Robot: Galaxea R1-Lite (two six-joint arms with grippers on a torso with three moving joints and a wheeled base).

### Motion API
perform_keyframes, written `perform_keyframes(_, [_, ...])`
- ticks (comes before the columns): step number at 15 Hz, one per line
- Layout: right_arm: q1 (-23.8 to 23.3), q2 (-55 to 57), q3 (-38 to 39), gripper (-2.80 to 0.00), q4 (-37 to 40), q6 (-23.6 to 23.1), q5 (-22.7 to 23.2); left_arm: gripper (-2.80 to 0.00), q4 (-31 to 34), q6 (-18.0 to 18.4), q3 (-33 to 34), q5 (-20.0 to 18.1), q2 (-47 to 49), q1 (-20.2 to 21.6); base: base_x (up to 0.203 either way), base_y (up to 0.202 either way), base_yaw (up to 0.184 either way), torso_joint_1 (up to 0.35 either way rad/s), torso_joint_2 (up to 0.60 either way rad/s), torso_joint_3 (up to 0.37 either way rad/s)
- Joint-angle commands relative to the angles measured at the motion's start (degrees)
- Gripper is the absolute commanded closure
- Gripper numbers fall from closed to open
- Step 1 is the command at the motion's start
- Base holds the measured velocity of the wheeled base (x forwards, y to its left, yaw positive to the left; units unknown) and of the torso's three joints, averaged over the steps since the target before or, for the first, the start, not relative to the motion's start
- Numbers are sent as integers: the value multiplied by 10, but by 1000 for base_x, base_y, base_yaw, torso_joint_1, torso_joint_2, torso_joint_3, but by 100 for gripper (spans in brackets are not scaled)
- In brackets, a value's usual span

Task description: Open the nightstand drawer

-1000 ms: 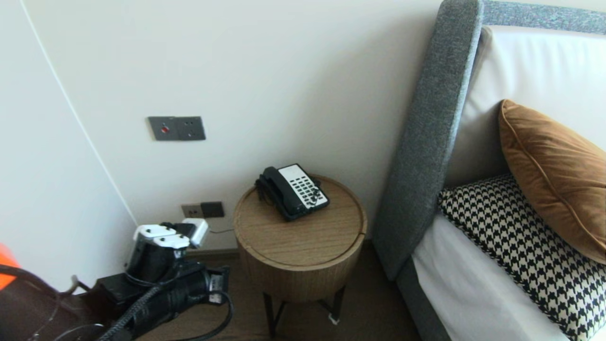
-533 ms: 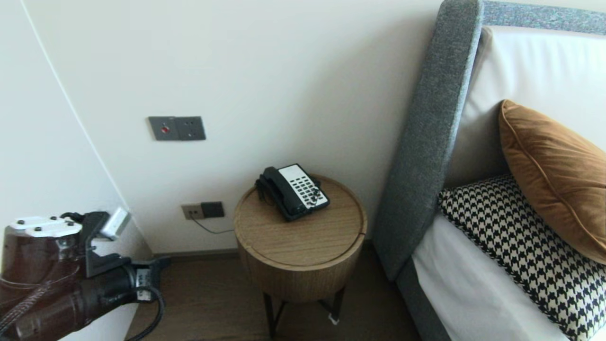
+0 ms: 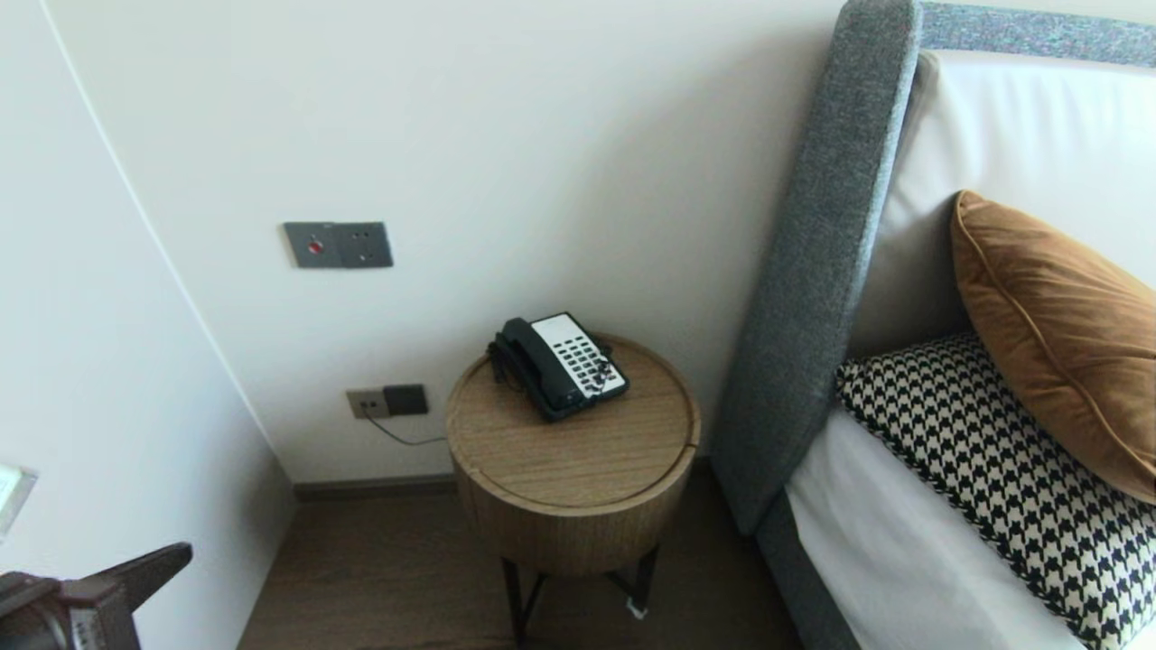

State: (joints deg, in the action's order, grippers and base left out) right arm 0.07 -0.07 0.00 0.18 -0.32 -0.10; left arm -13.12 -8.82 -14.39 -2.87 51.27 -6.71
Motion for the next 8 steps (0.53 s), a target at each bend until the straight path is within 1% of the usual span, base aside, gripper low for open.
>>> perform_keyframes(1, [0,0,0,0,0,0,0,0,25,34,25,-5,-108,32,0,0,0,0,0,0])
perform_keyframes(4, [0,0,0,0,0,0,0,0,86,55,37,-7,-182,74,0,0,0,0,0,0])
perform_keyframes(8, [0,0,0,0,0,0,0,0,107,88,81,6,-266,97,0,0,0,0,0,0])
